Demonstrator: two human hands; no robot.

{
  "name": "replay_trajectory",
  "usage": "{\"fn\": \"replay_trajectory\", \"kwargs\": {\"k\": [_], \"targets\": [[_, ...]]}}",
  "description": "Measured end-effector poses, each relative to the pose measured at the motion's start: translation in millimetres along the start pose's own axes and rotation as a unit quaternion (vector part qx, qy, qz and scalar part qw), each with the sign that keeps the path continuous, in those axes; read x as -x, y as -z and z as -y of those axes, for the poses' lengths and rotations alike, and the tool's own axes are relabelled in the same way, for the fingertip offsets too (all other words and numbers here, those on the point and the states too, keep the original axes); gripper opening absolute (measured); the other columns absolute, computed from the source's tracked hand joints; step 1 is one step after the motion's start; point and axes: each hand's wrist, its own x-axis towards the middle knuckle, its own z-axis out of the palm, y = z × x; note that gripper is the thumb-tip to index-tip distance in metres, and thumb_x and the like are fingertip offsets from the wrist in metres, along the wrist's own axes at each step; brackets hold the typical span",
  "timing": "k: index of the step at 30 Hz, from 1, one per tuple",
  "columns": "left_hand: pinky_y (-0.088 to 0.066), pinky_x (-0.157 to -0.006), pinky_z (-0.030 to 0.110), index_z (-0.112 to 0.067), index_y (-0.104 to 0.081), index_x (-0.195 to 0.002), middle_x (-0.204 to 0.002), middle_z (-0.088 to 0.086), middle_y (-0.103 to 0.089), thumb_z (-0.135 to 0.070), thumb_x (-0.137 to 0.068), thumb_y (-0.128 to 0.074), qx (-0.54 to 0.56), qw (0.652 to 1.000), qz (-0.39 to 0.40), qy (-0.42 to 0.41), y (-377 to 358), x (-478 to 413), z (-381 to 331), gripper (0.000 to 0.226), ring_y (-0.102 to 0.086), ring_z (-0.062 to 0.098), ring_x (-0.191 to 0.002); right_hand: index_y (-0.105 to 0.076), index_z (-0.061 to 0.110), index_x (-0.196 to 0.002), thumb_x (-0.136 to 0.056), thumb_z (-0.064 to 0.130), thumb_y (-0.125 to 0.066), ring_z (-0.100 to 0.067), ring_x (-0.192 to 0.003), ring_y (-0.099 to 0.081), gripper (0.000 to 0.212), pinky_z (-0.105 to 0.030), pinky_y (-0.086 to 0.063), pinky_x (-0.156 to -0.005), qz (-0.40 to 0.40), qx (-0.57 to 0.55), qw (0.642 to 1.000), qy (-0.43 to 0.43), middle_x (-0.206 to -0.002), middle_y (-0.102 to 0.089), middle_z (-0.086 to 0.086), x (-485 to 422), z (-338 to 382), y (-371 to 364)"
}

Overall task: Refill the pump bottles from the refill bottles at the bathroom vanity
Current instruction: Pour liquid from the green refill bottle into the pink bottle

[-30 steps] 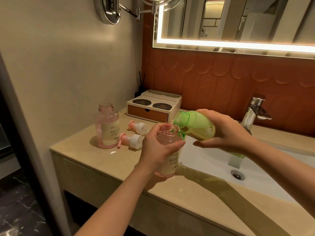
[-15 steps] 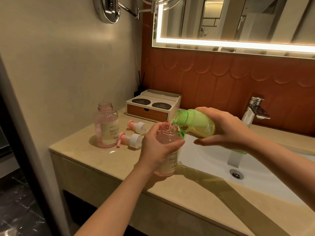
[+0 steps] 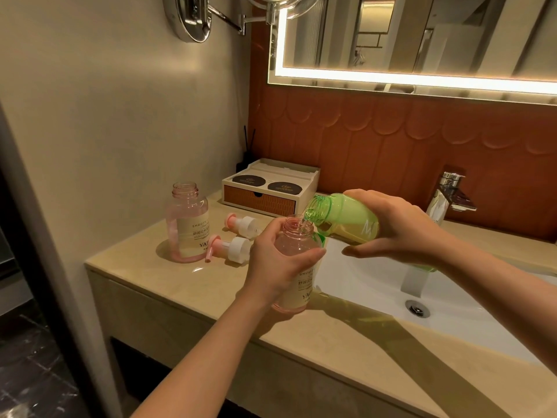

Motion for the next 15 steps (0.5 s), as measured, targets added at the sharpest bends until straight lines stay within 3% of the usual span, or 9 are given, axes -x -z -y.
{"fn": "replay_trajectory", "kwargs": {"k": [7,15], "targets": [[-0.048,-0.073,0.019,-0.033,-0.055,-0.098,-0.098,-0.016,-0.063,-0.023,-0.067,-0.082,-0.007,1.0,0.001,0.003,0.0,0.5,-1.3,0.042,-0.059,0.003,-0.094,-0.045,0.028,-0.131,-0.066,0.044,-0.078,-0.01,-0.102,-0.053,0.075,-0.034,-0.051,-0.082,0.003,-0.012,1.0,0.004,-0.115,-0.057,0.006,0.1,0.9,0.7],[-0.049,-0.075,0.021,-0.029,-0.056,-0.103,-0.1,-0.012,-0.063,-0.023,-0.067,-0.082,-0.004,1.0,0.0,0.005,-0.2,1.1,-1.5,0.045,-0.059,0.006,-0.096,-0.044,0.029,-0.132,-0.066,0.046,-0.077,-0.008,-0.101,-0.05,0.076,-0.031,-0.05,-0.08,0.005,0.004,1.0,0.005,-0.117,-0.057,0.007,-0.6,2.0,2.6]]}}
